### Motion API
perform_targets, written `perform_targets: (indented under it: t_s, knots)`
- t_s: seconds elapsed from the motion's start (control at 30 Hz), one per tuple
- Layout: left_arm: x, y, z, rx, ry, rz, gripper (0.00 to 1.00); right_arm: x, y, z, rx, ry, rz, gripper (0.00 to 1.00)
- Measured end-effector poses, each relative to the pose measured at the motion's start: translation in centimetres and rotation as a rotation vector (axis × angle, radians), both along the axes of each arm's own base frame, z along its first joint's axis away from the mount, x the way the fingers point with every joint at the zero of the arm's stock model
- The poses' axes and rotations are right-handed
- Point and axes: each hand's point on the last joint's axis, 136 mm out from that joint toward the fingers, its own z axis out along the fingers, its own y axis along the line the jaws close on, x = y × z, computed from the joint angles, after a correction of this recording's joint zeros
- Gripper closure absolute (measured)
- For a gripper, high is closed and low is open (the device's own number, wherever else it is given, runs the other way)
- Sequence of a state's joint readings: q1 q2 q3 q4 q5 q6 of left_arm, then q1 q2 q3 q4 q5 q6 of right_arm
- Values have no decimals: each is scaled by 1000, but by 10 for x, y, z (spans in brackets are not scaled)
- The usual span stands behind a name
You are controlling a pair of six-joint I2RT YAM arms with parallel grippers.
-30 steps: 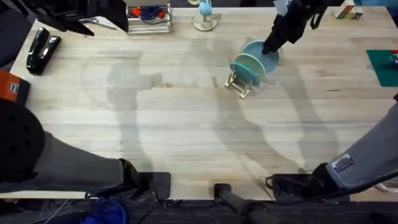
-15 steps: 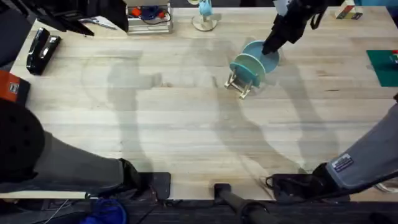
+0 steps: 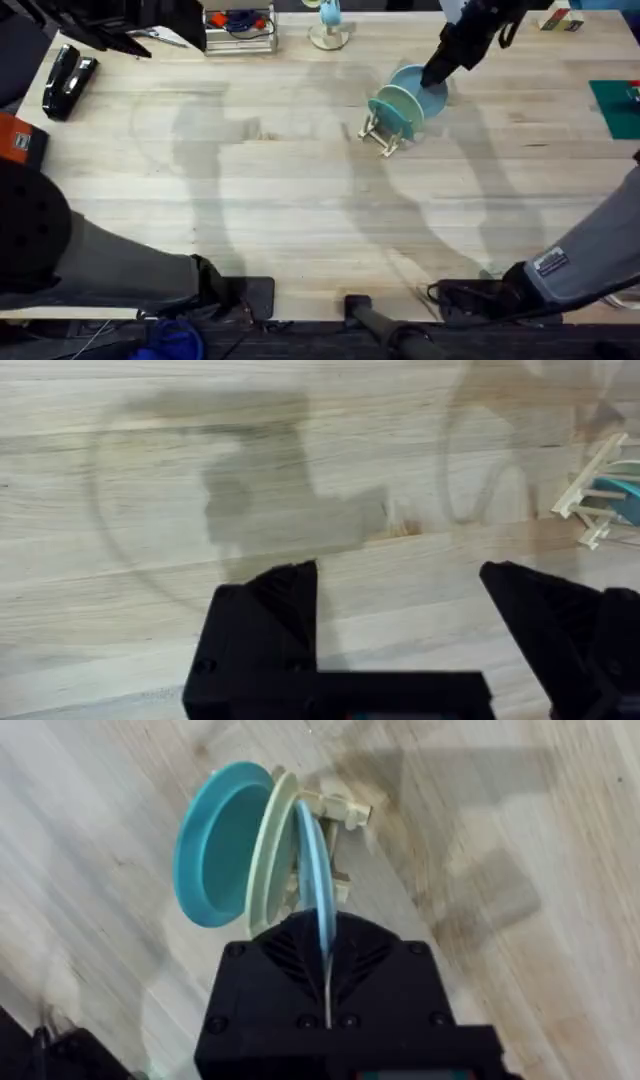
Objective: Pick up the plates from the table one by one and place each into a slot on the dish rack.
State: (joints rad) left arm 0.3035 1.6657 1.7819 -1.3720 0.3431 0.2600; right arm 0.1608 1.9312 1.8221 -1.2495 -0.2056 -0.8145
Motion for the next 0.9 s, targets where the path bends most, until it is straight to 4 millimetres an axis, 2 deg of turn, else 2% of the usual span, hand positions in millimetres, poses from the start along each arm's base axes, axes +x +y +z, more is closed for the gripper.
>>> perform_targets:
  t_s: [0.33, 0.67, 0.9]
  knots:
    - [0, 0, 0, 0, 0, 0, 8, -1, 4, 0, 9, 28, -96, 970]
    - [0, 0, 0, 0, -1, 0, 6, -7, 24, 0, 11, 51, -132, 970]
    - [0, 0, 0, 0, 0, 0, 7, -13, 18, -3, -59, 61, -142, 970]
